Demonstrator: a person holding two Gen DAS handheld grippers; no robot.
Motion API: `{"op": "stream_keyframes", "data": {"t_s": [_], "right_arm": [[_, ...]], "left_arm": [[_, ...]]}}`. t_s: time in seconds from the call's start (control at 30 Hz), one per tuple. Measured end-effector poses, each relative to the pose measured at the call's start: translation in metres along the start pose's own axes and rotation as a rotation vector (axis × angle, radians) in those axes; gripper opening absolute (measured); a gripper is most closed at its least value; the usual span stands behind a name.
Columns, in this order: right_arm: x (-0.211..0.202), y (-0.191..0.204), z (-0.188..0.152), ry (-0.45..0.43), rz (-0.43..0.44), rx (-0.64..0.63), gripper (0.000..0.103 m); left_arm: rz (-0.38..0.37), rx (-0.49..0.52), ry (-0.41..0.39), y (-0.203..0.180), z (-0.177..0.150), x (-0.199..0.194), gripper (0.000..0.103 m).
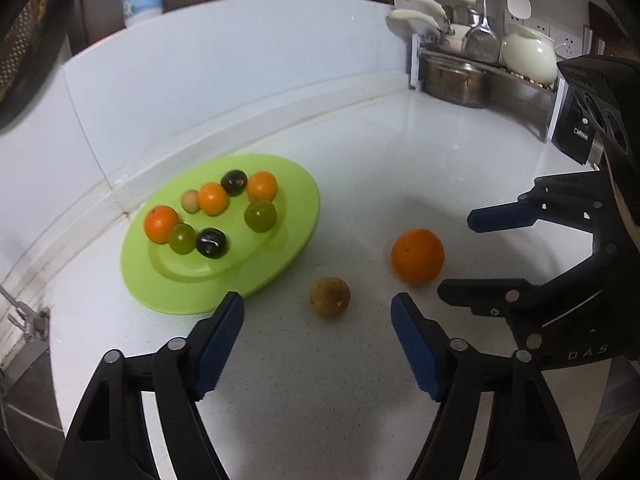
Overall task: Organize fruits
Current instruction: 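Grasp the tan fruit with the left tool while the right tool grasps the large orange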
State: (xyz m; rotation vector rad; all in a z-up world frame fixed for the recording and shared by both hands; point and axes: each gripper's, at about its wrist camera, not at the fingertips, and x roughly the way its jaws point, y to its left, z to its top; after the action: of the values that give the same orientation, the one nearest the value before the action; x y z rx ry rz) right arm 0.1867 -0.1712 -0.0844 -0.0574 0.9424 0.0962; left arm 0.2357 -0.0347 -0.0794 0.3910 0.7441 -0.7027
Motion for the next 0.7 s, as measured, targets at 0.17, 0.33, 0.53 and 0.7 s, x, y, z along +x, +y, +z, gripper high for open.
{"op": "stream_keyframes", "data": {"t_s": [0.17,0.33,0.53,0.7], "right_arm": [[0.013,-0.003,0.0,0.023,0.023,0.006,0.063],[0.023,-0.006,0.004,0.043,0.046,0.018,0.056],[0.029,-0.007,0.009,0.044,0.07,0.025,0.051],[0.035,-0.009,0.011,0.048,0.088,0.035,0.046]], "left_arm": [[-0.037,-0.012,0.03,0.003,0.001,0.015,0.062],[-0.058,-0.04,0.051,0.006,0.003,0.026,0.057],[-0.081,-0.06,0.064,0.008,0.005,0.036,0.045],[-0.1,-0.073,0.082,0.01,0.007,0.043,0.031]]}}
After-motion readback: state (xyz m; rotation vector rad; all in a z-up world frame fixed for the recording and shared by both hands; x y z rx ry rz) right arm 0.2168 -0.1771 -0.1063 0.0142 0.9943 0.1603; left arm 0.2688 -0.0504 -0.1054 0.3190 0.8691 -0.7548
